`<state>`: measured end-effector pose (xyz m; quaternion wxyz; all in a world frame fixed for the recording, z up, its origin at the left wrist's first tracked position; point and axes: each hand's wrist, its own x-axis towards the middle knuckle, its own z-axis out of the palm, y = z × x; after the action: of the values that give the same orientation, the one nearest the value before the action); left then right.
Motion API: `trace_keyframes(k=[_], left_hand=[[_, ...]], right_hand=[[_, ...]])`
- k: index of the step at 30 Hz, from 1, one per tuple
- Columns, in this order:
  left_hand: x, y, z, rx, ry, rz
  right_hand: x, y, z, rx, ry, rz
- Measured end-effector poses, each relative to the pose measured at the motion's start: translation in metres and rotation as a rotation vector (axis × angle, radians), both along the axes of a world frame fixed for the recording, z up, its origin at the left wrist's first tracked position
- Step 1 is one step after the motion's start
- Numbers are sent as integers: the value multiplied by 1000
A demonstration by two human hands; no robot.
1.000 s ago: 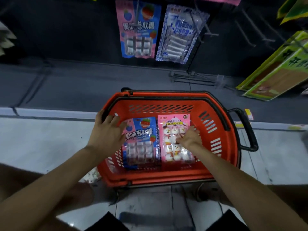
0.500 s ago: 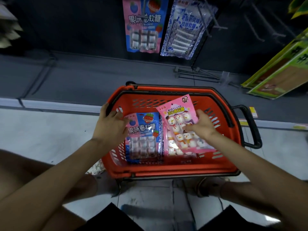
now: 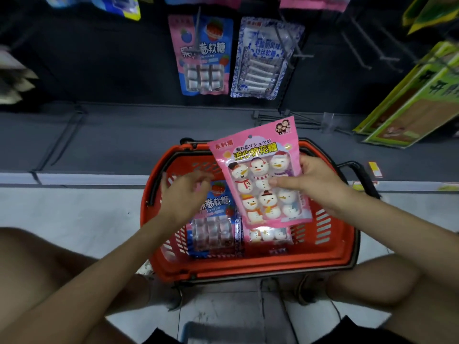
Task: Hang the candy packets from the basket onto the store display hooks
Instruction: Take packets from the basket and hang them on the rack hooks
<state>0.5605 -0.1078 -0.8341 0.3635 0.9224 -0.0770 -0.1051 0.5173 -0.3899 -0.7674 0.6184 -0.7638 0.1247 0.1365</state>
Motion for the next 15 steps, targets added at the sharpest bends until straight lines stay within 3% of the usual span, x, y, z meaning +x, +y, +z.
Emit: trace_keyframes(k=[2, 7, 15], left_hand=[[-3, -17, 24, -496, 204, 123], [-3, -44, 52, -983, 595, 116], [-6, -73, 58, -1003, 463, 173]], right_hand=[[-1, 3, -4, 116, 19, -42], [12, 18, -2, 251, -21, -86], [14, 9, 9, 253, -109, -215]])
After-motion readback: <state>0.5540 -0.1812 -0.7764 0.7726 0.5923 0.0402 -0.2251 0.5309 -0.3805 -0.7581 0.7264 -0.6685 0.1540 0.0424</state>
